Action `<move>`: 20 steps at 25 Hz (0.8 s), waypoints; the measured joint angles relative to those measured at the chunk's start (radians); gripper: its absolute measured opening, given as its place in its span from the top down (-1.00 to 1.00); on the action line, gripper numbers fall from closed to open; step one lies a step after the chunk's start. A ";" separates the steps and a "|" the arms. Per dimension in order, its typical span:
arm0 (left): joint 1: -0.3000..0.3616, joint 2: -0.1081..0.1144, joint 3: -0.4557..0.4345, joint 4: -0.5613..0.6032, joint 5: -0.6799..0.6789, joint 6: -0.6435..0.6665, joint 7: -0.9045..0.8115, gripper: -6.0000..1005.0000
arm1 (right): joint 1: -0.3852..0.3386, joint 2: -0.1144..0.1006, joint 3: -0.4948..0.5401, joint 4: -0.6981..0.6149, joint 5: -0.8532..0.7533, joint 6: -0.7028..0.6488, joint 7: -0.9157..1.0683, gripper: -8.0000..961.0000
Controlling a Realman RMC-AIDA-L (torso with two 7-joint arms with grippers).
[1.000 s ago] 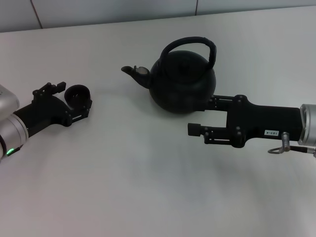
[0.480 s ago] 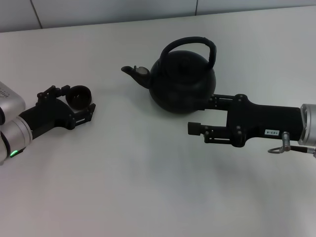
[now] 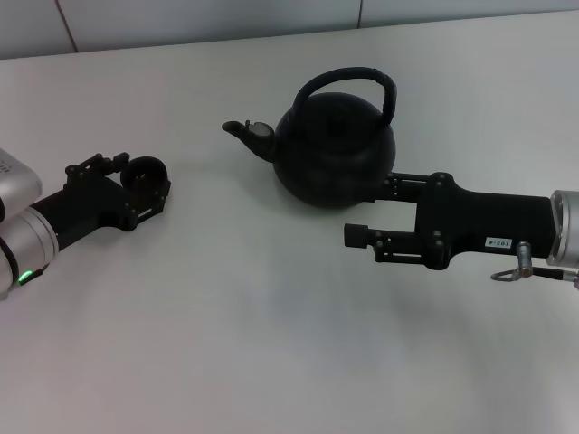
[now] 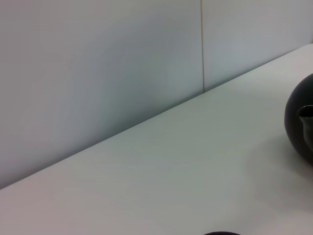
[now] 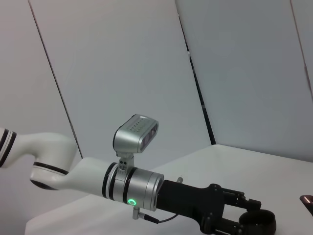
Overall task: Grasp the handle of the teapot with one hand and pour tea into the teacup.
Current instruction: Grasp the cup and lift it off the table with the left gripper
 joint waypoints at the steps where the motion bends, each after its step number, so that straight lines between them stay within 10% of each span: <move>1: 0.000 0.000 0.000 -0.001 0.000 0.000 0.002 -0.52 | 0.000 0.000 0.000 0.000 0.000 0.000 0.000 -0.45; 20: -0.009 0.000 0.122 0.037 -0.026 0.012 -0.004 -0.37 | -0.003 0.000 0.000 0.000 0.000 0.000 0.000 -0.44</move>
